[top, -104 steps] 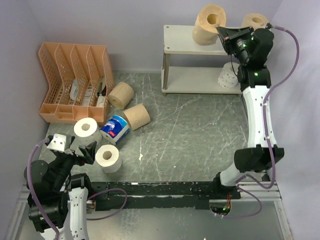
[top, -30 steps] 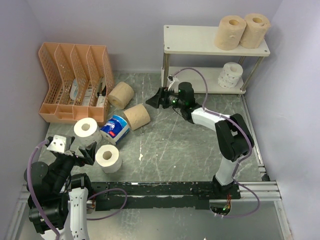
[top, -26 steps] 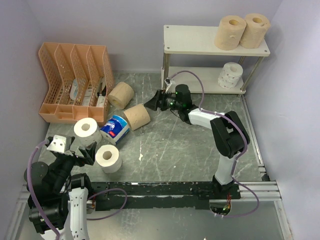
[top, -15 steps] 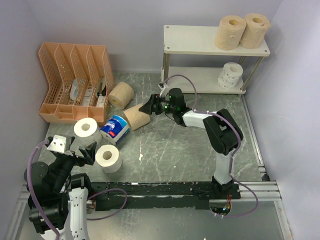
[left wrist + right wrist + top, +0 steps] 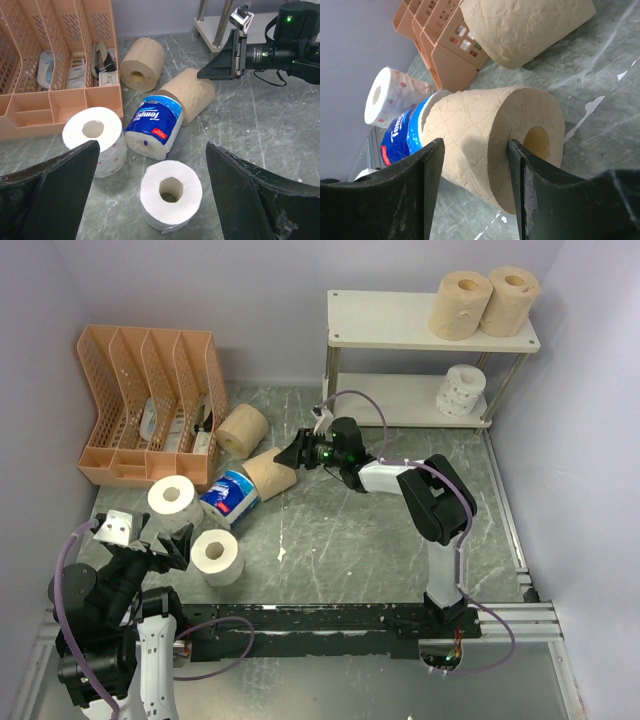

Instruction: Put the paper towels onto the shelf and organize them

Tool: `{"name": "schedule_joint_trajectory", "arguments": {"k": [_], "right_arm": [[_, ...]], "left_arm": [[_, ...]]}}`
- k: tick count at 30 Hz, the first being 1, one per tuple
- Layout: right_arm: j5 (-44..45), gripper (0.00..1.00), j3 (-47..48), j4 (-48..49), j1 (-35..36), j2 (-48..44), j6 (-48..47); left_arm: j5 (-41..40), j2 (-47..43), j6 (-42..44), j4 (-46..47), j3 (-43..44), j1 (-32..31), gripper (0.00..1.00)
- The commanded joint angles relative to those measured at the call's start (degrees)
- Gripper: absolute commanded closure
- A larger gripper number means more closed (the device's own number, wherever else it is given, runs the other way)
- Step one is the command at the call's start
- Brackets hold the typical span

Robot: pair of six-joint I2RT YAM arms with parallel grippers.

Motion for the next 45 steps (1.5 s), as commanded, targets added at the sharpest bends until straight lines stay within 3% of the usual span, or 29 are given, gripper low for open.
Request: {"name": "schedule_joint_trajectory", "arguments": {"k": [1,4,12,14,16,19,24,26,31,37,40,42,45], "right_arm": [[-0.2,0.46,1.0,-0.3,0.9,3.5,-1.0],[-0.1,0.48,0.7,-0.1,1.0,4.6,-1.1],[-0.6,0.70,1.0,-0.5,1.1,6.8,-1.0],[-1.2,0.79,1.3,-1.3,1.1,6.7,-1.1],[-0.9,1.00,1.6,-2.8,1.1,5.4,-1.1],[0.6,1.00,3.0,-8.5,2.0,-2.4,-5.8],[17.3,1.00,20.6,-38.1,8.3,-13.8,-31.5],[23.2,1.00,28.7,-48.7,9.7,-14.4,-36.8],[32.5,1.00,41.2,-61.0,11.2,-15.1,-44.3],[48.2,1.00,52.9,-68.1,14.0,-15.8,-52.7],[64.4,1.00,61.7,-71.2,20.9,-13.8,-62.2],[78.3,1.00,61.0,-64.6,24.6,-14.1,-71.4],[85.4,1.00,61.0,-58.3,26.1,-14.3,-80.1]], "left_arm": [[0.8,0.9,0.0,1.2,0.1,0.2,0.01],[0.7,1.0,0.0,1.1,0.1,0.2,0.01],[0.8,1.0,0.0,1.1,0.1,0.2,0.01],[0.8,1.1,0.0,1.2,0.1,0.2,0.01],[0.8,1.2,0.0,1.1,0.1,0.2,0.01],[0.6,1.2,0.0,1.1,0.1,0.2,0.01],[0.7,0.9,0.0,1.2,0.0,0.2,0.01],[0.8,0.7,0.0,1.2,0.0,0.2,0.01],[1.1,0.3,0.1,1.2,0.0,0.2,0.01],[1.1,-0.4,0.2,1.2,0.1,0.3,0.01],[1.4,-0.5,0.4,1.1,0.1,0.3,0.01],[1.6,-0.4,0.5,1.1,0.1,0.3,0.01],[1.6,-0.3,0.4,1.1,0.1,0.3,0.01]]}}
